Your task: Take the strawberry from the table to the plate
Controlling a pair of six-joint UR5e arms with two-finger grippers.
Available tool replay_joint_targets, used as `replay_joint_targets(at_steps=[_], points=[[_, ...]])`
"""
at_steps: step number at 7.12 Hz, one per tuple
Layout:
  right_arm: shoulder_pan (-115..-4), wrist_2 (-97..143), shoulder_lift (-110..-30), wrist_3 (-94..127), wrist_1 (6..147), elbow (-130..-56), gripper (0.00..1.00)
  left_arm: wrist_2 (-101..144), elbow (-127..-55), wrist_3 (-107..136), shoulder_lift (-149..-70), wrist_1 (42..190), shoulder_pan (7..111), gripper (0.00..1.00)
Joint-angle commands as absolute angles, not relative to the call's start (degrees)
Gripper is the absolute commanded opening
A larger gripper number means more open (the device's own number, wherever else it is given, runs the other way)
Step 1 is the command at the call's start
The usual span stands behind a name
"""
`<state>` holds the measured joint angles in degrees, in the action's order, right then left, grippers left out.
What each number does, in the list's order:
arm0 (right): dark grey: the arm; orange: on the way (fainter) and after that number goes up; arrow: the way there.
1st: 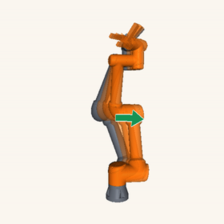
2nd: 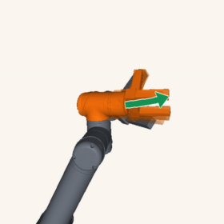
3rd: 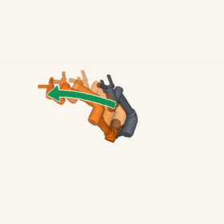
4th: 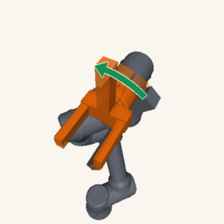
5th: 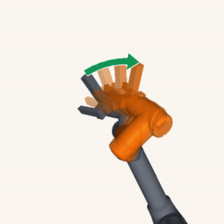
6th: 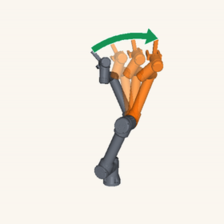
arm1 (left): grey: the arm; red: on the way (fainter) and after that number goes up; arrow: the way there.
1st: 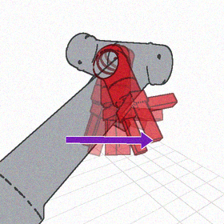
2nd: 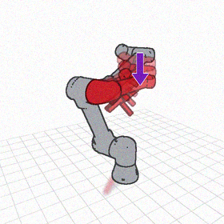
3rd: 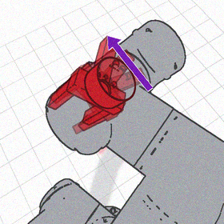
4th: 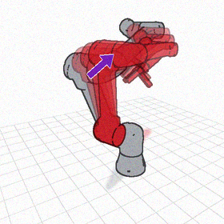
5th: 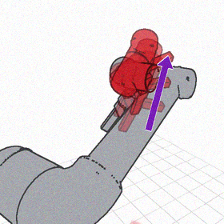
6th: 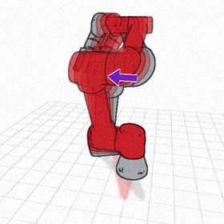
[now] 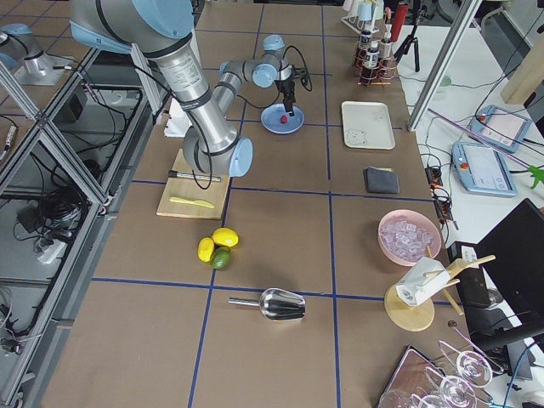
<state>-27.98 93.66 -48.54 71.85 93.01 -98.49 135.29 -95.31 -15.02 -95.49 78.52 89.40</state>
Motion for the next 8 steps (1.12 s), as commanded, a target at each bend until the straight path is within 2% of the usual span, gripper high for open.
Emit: replay_joint_targets(at_steps=[1,3,5,7,8], points=[[-46.5,108.9,-57.9,50.7,93.2,-103.0,1.0,135.1,-95.0,-14.9,-95.4,78.5,89.4,1.0],[-62.8,120.5,-68.7,27.7,92.9,-103.0,1.0,135.1,-94.8,-14.9,-95.0,78.5,89.5,1.0],[-70.6,119.3,-85.2,25.1,87.1,-102.6,1.0,135.5,-94.7,-15.1,-94.9,78.6,89.5,1.0],[-74.2,117.3,-92.9,23.3,77.5,-99.2,1.0,135.7,-94.8,-15.1,-94.5,78.7,89.5,1.0],[-80.0,124.0,-95.2,8.9,75.7,-98.5,1.0,135.7,-94.8,-15.1,-94.5,78.7,89.5,1.0]])
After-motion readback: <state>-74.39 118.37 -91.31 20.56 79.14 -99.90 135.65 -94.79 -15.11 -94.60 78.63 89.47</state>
